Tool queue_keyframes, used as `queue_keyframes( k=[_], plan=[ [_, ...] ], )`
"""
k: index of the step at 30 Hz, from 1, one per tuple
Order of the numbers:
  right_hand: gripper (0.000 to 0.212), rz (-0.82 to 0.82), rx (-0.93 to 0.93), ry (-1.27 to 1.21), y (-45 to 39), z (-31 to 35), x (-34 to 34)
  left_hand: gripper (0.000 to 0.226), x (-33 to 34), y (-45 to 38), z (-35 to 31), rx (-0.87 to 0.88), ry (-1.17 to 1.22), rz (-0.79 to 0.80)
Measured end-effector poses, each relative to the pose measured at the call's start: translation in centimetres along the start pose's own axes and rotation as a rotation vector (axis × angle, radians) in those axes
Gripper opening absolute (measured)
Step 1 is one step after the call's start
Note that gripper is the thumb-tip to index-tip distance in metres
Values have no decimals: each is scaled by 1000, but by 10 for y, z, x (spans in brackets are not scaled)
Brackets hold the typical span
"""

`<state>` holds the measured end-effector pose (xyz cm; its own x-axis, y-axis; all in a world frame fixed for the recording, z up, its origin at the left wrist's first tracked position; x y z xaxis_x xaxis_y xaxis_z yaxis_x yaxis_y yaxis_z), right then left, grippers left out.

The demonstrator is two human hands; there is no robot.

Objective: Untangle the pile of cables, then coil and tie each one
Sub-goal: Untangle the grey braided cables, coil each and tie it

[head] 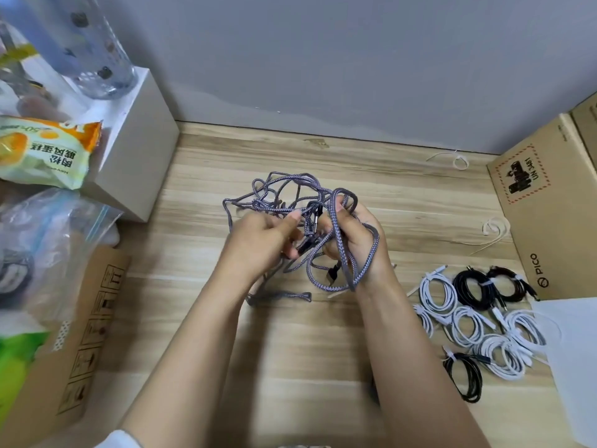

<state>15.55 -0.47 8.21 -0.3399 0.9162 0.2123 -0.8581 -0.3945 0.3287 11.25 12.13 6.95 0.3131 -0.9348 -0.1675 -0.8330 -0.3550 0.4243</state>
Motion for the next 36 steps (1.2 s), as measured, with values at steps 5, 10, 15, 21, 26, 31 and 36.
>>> queue_keyframes(
  k=[5,10,15,21,26,31,36],
  plan=[
    [15,99,-3,-45,14,10,6,55,12,-6,0,-346,377,127],
    [15,208,-14,-2,12,2,5,27,16,-13,1,-421,693,185],
    [16,32,66,61,10,-4,0,21,15,-26,-2,-169,931,14],
    [31,-24,175,444,10,-4,12,14,26,-32,7,-2,743,-248],
    [36,84,18,711,17,1,28,25,26,-44,8,121,755,-376],
    [27,85,-31,796,22,15,28,35,25,-64,0,109,769,-409],
    [25,202,-145,757,40,34,30,32,14,-87,20,-16,698,-547]
  ],
)
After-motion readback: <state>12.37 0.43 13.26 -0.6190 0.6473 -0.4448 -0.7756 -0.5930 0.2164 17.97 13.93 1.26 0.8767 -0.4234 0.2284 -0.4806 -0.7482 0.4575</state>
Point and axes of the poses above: each hand's wrist, its own y-axis away from the middle knuckle, its own x-axis out of the palm, z = x × y, the point moved 1 cm from there along -y, towards the middle knuckle, and after that the axes turned 13 degrees about y, right-handed, at the moved point
